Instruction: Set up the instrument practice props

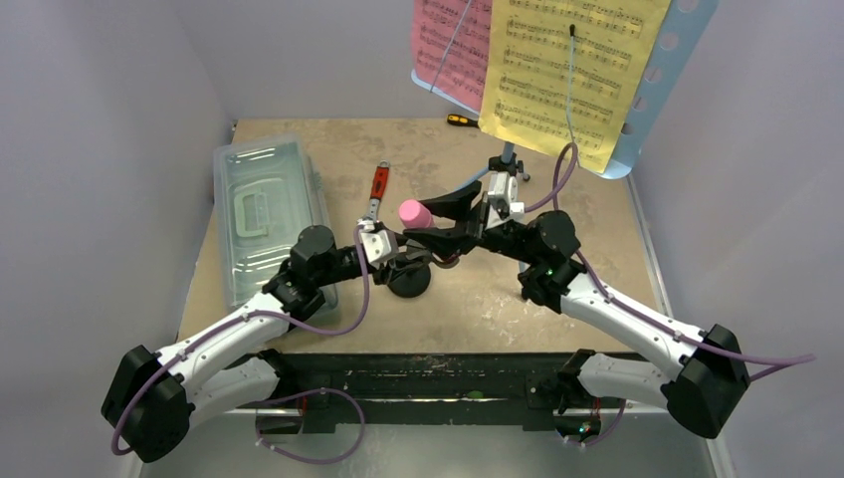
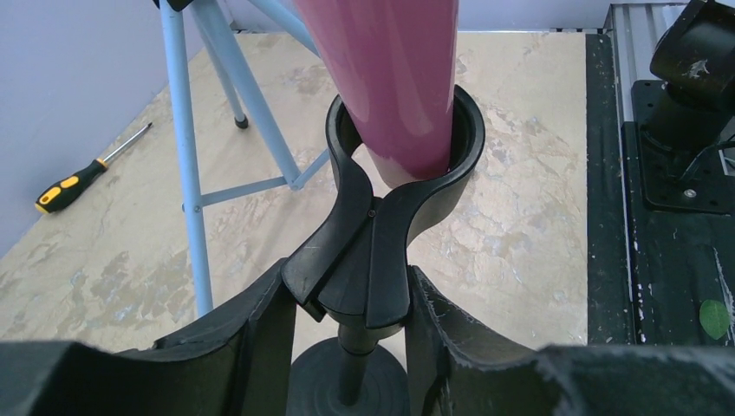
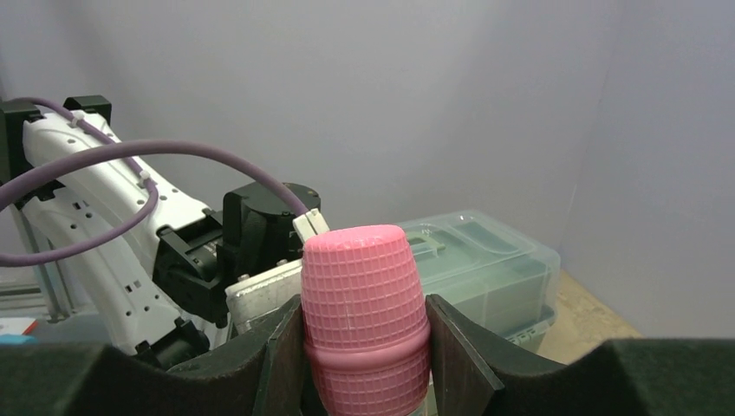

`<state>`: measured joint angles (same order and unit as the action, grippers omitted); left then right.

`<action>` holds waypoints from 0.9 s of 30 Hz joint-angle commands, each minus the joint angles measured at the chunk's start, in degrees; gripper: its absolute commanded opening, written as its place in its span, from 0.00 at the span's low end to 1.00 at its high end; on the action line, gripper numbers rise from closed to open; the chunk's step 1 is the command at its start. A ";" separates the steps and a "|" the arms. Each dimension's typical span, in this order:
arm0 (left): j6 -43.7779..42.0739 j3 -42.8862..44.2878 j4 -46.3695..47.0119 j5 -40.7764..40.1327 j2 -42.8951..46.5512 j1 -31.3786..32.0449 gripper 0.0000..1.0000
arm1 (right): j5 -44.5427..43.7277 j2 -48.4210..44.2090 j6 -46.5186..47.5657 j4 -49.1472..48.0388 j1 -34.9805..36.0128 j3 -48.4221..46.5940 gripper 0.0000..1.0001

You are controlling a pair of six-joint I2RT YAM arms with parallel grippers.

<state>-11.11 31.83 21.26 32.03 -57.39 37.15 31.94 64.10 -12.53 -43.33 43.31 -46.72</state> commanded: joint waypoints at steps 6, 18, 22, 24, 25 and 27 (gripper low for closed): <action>0.45 -0.13 2.09 1.50 0.08 -0.77 0.00 | -1.67 0.48 -1.53 -13.29 0.36 6.21 0.00; 5.41 -0.20 1.25 -2.76 2.75 -0.88 0.80 | -4.94 -1.64 0.41 -7.77 0.54 5.30 0.30; 6.48 -0.54 -0.68 -3.04 5.58 -0.90 0.90 | -6.69 -2.13 0.19 -4.30 0.54 3.87 0.51; 7.22 -0.34 -1.76 -3.14 7.21 -0.89 0.91 | -6.95 -1.42 0.10 -2.64 0.50 2.52 0.53; 8.12 -0.17 -2.19 -3.50 7.87 -0.85 0.94 | -6.47 -0.68 0.06 -1.58 0.50 1.58 0.54; 10.33 0.33 -3.46 -3.32 9.13 -0.85 0.98 | -6.32 0.34 0.16 0.50 0.78 -0.63 0.55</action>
<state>-5.02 31.48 19.14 29.30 -50.81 36.49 27.42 63.37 -11.97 -47.42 43.88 -41.98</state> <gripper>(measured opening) 0.948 0.541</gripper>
